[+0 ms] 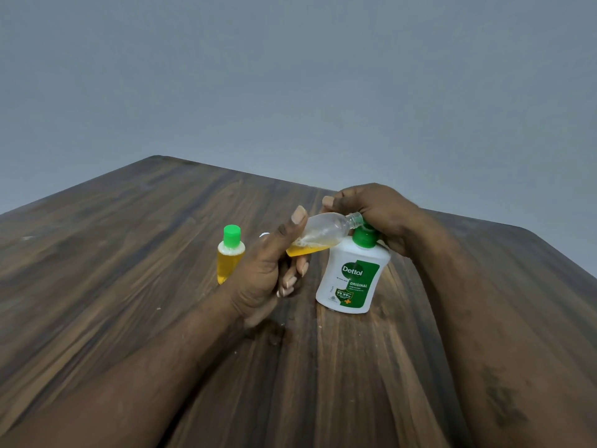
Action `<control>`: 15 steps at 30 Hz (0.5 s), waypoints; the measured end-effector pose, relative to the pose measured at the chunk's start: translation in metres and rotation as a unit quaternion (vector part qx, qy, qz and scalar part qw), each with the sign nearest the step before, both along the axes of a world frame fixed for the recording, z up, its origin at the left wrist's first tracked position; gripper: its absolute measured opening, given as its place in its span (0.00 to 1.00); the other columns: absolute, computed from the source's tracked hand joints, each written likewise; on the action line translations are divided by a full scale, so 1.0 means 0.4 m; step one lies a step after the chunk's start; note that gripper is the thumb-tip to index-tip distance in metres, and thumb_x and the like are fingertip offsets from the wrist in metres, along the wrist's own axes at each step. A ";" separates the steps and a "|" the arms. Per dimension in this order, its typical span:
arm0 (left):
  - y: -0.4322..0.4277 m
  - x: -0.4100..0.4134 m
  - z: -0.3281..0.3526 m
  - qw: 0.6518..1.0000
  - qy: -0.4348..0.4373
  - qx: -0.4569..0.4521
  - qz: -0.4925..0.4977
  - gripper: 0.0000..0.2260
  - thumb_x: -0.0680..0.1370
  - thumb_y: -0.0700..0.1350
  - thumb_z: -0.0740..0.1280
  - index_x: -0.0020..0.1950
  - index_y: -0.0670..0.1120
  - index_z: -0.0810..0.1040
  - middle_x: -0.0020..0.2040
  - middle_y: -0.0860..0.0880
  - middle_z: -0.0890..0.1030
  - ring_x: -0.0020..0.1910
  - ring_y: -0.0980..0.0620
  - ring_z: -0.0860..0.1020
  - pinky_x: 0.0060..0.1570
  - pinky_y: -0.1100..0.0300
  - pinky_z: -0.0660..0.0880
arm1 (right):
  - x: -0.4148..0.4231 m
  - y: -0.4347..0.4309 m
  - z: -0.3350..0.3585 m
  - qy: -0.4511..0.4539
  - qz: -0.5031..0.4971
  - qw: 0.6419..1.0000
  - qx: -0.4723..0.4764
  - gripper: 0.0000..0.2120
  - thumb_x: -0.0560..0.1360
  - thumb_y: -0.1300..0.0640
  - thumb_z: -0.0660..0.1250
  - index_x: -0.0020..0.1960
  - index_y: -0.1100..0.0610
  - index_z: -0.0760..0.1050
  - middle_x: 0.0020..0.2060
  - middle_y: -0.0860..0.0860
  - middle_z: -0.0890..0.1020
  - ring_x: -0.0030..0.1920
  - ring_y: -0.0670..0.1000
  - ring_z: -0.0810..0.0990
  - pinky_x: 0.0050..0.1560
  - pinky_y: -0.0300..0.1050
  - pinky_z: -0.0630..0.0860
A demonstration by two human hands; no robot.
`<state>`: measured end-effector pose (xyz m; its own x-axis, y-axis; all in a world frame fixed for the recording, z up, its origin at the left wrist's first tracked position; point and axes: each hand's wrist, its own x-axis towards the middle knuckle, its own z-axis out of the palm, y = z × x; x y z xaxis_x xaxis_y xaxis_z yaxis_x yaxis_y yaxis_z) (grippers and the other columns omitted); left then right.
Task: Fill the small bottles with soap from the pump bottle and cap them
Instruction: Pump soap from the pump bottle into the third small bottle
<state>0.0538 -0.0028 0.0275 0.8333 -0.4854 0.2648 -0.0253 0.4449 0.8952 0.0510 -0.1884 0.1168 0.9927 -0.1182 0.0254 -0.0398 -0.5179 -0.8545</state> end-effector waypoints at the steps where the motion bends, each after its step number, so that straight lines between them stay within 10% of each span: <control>1: 0.000 -0.001 0.003 1.000 -0.005 0.001 -0.002 0.22 0.76 0.62 0.67 0.38 0.45 0.68 0.22 0.55 0.71 0.19 0.59 0.69 0.21 0.69 0.66 | 0.001 -0.001 0.002 -0.011 0.004 1.000 -0.007 0.12 0.78 0.49 0.74 0.38 0.51 0.87 0.48 0.58 0.87 0.49 0.59 0.83 0.64 0.65 0.77; 8: -0.008 0.009 -0.013 1.000 -0.008 -0.001 -0.004 0.22 0.79 0.59 0.65 0.38 0.42 0.68 0.23 0.53 0.71 0.20 0.58 0.68 0.22 0.67 0.66 | -0.009 -0.007 0.034 -0.079 0.015 0.996 -0.034 0.13 0.80 0.48 0.71 0.47 0.57 0.86 0.34 0.47 0.83 0.40 0.49 0.79 0.47 0.47 0.74; 15: -0.002 0.008 -0.010 1.000 -0.015 -0.003 -0.006 0.21 0.77 0.60 0.63 0.37 0.43 0.67 0.22 0.53 0.68 0.20 0.58 0.66 0.22 0.67 0.64 | -0.009 0.003 0.005 0.019 0.006 0.999 0.030 0.09 0.77 0.53 0.74 0.46 0.59 0.85 0.51 0.60 0.87 0.53 0.63 0.83 0.65 0.63 0.77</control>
<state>0.0570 -0.0034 0.0234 0.8193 -0.4935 0.2919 -0.0463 0.4505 0.8916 0.0475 -0.1871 0.1186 0.9940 -0.1074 -0.0183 -0.0667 -0.4670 -0.8817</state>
